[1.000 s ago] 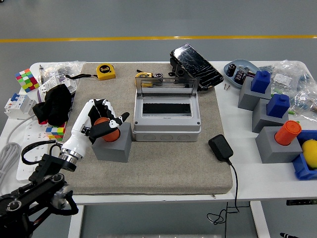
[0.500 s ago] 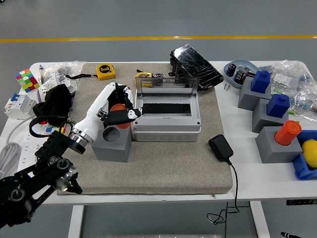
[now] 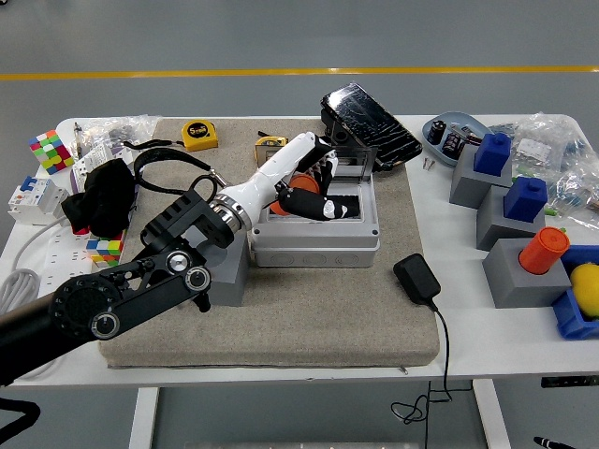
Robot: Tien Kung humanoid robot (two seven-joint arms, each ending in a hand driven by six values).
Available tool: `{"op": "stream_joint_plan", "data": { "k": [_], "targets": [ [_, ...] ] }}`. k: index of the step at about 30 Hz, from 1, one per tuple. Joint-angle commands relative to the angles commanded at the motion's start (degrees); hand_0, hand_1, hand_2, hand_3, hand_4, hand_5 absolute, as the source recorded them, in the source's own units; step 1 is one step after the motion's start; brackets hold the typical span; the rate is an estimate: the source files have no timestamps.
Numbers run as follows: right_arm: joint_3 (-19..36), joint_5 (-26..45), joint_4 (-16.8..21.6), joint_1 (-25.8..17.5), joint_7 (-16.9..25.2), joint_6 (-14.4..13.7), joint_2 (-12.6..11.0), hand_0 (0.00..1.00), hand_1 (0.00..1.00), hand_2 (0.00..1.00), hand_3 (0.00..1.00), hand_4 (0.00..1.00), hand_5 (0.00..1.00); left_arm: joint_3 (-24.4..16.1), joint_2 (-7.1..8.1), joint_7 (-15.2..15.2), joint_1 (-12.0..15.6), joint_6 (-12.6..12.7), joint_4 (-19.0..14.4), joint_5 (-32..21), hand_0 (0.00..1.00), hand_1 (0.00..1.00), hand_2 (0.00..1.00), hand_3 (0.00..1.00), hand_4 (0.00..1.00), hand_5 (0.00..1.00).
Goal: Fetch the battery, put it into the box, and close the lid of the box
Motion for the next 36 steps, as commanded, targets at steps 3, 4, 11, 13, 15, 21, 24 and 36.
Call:
{"op": "stream_joint_plan", "data": {
  "k": [3,4,11,13,15,21,24,36],
  "targets": [
    [-0.36,0.02,0.06,0.03,-0.03,0.0,-0.12,0.668,0.671,0.685,0.531,0.901,0.481,2.48,-1.78,3.1,-2.72,0.0,2.59,0.47,0.041,0.028,0.124,0.159,0.998,0.002],
    [-0.55,0.04,0.08,0.02,-0.03,-0.01,-0.14,0.668,0.671,0.685,0.531,0.901,0.481,3.55,-2.49,4.34,-3.74,-0.11,3.76,0.27,0.041,0.028,0.124,0.159,0.998,0.002],
    [-1.28,-0.25,0.55,0.14,-0.01,-0.09,-0.21,0.664,0.671,0.685,0.531,0.901,0.481,8.61,-5.87,6.21,-7.78,1.39,10.1,-0.72,0.043,0.032,0.128,0.169,0.998,0.022],
    [-1.21,-0.47,0.75,0.17,0.0,-0.15,-0.22,0.666,0.671,0.685,0.531,0.901,0.48,9.26,-6.52,6.35,-8.29,1.85,11.22,-0.29,0.044,0.033,0.131,0.182,0.998,0.049],
    [-1.12,-0.72,0.96,0.15,0.0,-0.18,-0.26,0.666,0.671,0.685,0.531,0.901,0.48,9.59,-7.0,6.39,-8.62,1.99,12.19,0.0,0.044,0.033,0.131,0.182,0.998,0.049],
    [-0.67,-1.29,1.33,0.09,-0.02,-0.22,-0.29,0.668,0.671,0.685,0.531,0.9,0.478,10.12,-7.54,5.88,-8.89,2.48,14.29,1.47,0.056,0.046,0.146,0.212,0.998,0.077],
    [-0.48,-1.44,1.39,0.06,-0.03,-0.22,-0.27,0.667,0.67,0.685,0.531,0.901,0.478,10.26,-7.48,5.64,-8.78,2.26,14.72,2.01,0.225,0.248,0.287,0.36,0.998,0.18],
    [0.42,-2.08,1.74,-0.13,0.07,-0.08,-0.18,0.667,0.67,0.685,0.53,0.901,0.476,9.92,-7.37,3.76,-8.26,1.58,15.02,0.09,0.615,0.598,0.57,0.659,0.998,0.35]
  ]
}}
